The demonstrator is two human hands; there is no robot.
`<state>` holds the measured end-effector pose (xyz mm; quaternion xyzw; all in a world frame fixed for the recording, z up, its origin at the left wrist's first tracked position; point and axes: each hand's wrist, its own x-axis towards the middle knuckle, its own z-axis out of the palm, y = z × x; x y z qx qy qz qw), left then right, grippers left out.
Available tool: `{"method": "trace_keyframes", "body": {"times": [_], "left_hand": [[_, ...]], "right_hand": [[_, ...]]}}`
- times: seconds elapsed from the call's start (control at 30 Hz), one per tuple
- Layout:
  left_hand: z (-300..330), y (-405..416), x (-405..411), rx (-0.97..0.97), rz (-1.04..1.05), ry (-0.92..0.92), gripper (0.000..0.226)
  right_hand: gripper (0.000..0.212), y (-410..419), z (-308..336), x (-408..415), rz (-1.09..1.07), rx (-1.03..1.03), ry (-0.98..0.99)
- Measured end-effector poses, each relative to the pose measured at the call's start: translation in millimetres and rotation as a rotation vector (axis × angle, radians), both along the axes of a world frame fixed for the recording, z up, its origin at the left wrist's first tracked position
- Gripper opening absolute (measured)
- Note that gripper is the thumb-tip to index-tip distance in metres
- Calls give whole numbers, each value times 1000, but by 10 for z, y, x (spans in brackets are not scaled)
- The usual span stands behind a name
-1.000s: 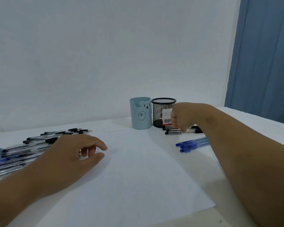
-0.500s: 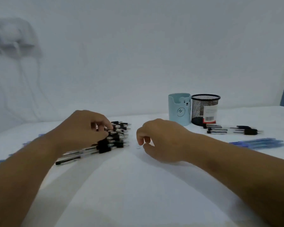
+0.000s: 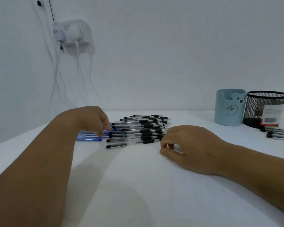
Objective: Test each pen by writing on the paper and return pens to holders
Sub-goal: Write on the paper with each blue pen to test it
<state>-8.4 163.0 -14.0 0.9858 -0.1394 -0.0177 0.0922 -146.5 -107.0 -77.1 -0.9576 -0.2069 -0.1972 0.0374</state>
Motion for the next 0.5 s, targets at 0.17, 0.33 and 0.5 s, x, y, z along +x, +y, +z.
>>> {"method": "trace_keyframes", "body": {"times": [0.17, 0.33, 0.5], "left_hand": [[27, 15, -25, 70, 37, 58, 22], [-4, 21, -26, 60, 52, 43, 21], [-4, 47, -20, 22, 38, 67, 23]], "right_hand": [[24, -1, -2, -1, 7, 6, 16], [24, -3, 4, -17, 4, 14, 38], [23, -9, 7, -17, 9, 20, 42]]}}
